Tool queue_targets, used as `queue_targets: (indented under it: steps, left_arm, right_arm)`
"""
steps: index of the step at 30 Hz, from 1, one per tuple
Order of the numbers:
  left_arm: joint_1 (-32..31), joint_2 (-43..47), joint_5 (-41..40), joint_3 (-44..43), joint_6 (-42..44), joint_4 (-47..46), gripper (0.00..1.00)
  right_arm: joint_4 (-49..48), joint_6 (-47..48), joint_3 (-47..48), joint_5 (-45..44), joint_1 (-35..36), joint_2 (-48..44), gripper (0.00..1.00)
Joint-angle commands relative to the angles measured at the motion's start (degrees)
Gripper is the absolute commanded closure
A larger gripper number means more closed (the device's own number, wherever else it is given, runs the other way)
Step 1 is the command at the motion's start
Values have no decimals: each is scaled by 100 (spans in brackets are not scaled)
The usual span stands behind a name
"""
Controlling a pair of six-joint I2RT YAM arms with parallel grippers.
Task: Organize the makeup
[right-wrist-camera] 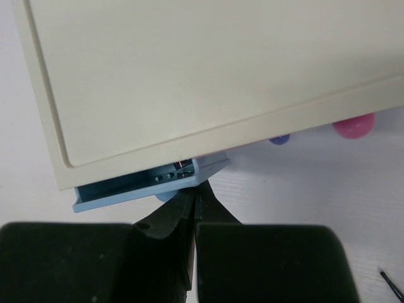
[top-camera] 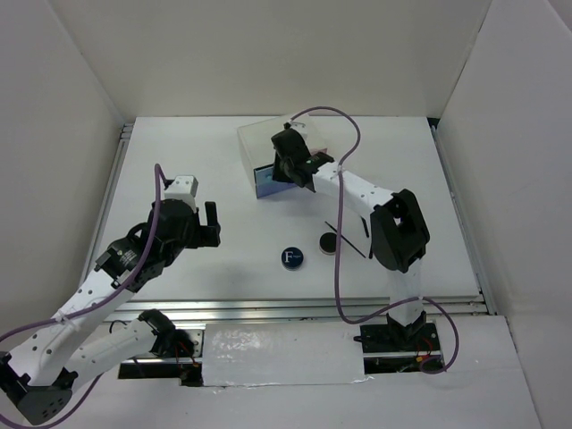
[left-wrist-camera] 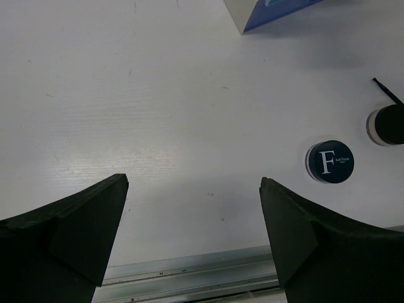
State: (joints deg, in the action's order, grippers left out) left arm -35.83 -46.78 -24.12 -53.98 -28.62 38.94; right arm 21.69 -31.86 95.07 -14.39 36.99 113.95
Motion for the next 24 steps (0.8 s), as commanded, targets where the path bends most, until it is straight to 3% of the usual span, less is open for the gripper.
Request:
queue_targets:
  steps: [1, 14, 20, 21, 24]
  left_arm:
    - [-20, -24, 21, 36, 102, -167, 1]
    - [-20, -252, 39, 27, 120, -158, 1]
    - [-20, -287, 30, 19, 111, -150, 1]
    - [-20, -287, 21, 10, 111, -150, 1]
    - [-20, -287, 30, 19, 137, -167, 1]
  right_arm:
    - [-595, 92, 100, 138, -131, 13, 100]
    - [-1062, 312, -102, 552, -219, -48, 100]
    - [-1360, 48, -1207, 393, -271, -1161, 100]
    - [-1648, -74, -1749, 463, -315, -1373, 99]
    - [-2071, -294, -2604, 700, -516, -2086, 78]
